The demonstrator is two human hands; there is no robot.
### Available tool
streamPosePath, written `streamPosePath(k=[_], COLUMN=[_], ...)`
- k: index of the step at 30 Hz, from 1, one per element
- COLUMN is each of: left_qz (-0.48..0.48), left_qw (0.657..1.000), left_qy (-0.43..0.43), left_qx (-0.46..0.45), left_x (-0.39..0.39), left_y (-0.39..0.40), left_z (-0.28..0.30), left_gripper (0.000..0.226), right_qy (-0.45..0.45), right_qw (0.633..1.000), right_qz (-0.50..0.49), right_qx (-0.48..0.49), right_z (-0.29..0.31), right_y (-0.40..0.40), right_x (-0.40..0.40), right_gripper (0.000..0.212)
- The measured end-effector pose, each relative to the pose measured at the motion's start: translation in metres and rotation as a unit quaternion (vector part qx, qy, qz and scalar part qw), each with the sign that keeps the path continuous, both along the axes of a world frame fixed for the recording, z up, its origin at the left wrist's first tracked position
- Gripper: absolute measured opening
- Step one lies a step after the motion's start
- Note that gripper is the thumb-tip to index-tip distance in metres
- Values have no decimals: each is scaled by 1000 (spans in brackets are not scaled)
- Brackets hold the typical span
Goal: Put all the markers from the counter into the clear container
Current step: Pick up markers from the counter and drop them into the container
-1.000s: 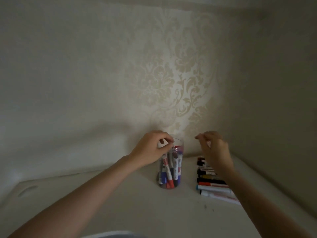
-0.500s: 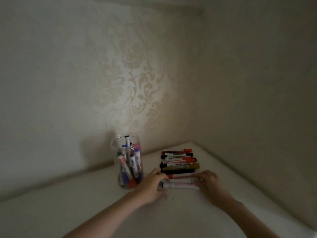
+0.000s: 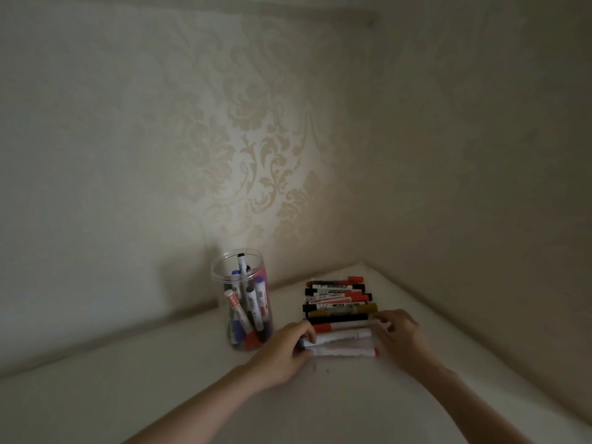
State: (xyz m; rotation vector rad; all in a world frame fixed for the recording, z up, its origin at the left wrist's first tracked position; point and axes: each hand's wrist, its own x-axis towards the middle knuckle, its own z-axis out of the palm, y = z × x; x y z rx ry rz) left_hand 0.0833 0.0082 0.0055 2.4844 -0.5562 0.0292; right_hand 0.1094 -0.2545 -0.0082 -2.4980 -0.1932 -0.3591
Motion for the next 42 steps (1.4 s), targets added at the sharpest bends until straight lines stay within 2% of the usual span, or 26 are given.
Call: streamPosePath(k=[2, 4, 6, 10, 12, 17, 21, 26, 28, 31, 33, 37, 42], left_qz=[23, 59, 84, 92, 97, 131, 160, 161, 158, 170, 177, 181, 183], left_qw=[999, 995, 991, 988, 985, 980, 976, 977, 981, 980, 979, 978, 976], left_qy=[18, 34, 36, 0, -33, -51, -22, -59, -56, -39, -37, -30, -43], left_qx=[-39, -73, -102, -123, -139, -142, -149, -127, -102, -94, -96, -98, -112], left_x=[-4, -7, -11, -20, -21, -22, -26, -34, -37, -39, -40, -42, -41], left_y=[5, 10, 16, 24, 25, 22, 19, 21, 25, 30, 32, 34, 35], left_z=[5, 9, 10, 17, 21, 25, 15, 14, 15, 14, 15, 19, 26], left_gripper=[21, 26, 23, 8, 11, 18, 25, 21, 14, 13, 12, 13, 12], right_qy=[4, 16, 0, 30, 33, 14, 1, -54, -67, -53, -50, -19, -26], right_qw=[997, 995, 997, 986, 986, 996, 999, 975, 967, 980, 979, 981, 977], right_qz=[59, 75, 43, -12, -21, 12, 16, -27, 12, 133, 172, 187, 210], right_qx=[-46, -60, -57, -161, -160, -87, 50, 216, 244, 140, 94, 56, -21], right_z=[-3, -2, -4, -2, -3, -11, -1, 16, 14, 4, -1, 2, 8], right_y=[3, 7, 10, 12, 12, 11, 10, 11, 11, 18, 19, 9, 2], right_x=[3, 3, 5, 5, 6, 2, -12, -60, -81, -96, -96, -93, -90], right_gripper=[24, 25, 26, 34, 32, 19, 17, 11, 14, 16, 15, 27, 24])
